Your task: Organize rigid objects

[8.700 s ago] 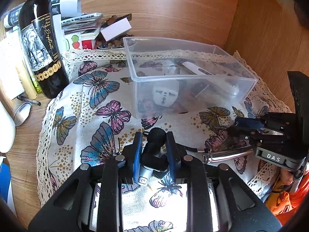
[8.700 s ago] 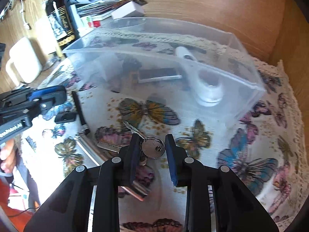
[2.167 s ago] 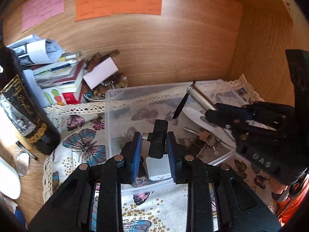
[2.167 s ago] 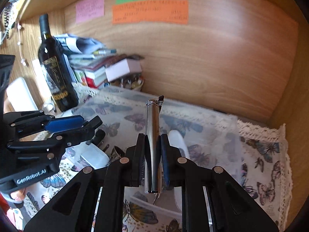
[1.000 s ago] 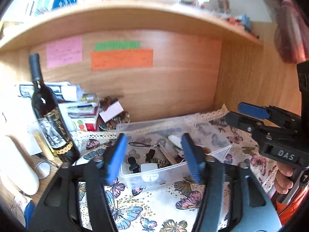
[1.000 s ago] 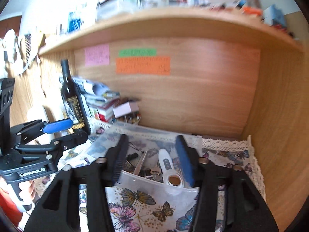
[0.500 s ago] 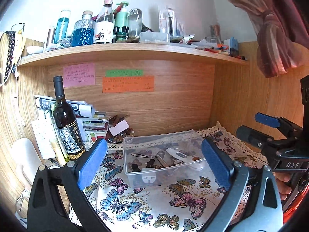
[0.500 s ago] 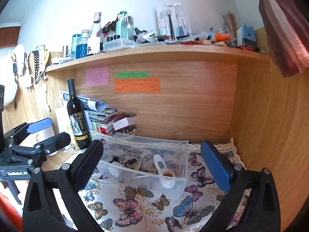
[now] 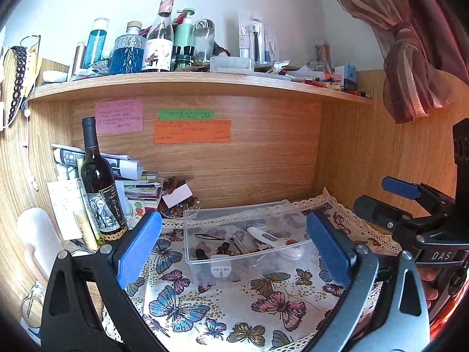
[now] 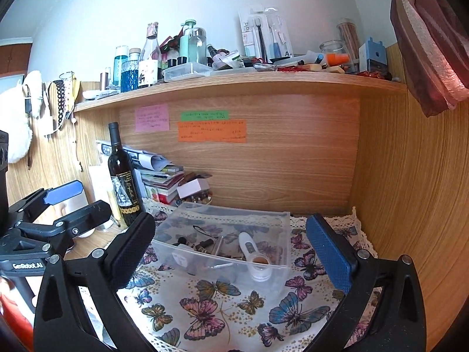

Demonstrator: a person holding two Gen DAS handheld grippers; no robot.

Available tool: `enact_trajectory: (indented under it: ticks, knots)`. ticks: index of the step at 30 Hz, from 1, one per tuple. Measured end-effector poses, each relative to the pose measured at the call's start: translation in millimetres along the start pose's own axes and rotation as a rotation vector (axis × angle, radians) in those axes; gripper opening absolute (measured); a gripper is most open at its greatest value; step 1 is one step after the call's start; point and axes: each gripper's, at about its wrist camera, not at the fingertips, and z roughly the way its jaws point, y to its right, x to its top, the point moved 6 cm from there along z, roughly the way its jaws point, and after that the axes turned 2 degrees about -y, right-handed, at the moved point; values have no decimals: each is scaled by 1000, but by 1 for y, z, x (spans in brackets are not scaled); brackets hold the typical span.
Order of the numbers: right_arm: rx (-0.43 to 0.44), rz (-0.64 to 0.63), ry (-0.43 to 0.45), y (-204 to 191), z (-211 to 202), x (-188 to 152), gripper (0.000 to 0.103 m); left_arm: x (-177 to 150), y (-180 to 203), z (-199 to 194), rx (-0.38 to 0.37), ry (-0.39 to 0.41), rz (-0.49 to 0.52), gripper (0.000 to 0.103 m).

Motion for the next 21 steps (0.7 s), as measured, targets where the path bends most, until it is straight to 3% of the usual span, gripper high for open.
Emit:
enact_trajectory:
  ticks: [21]
  knots:
    - [16, -5, 8, -4, 0, 2, 103, 2, 1, -4, -9, 11, -7, 101]
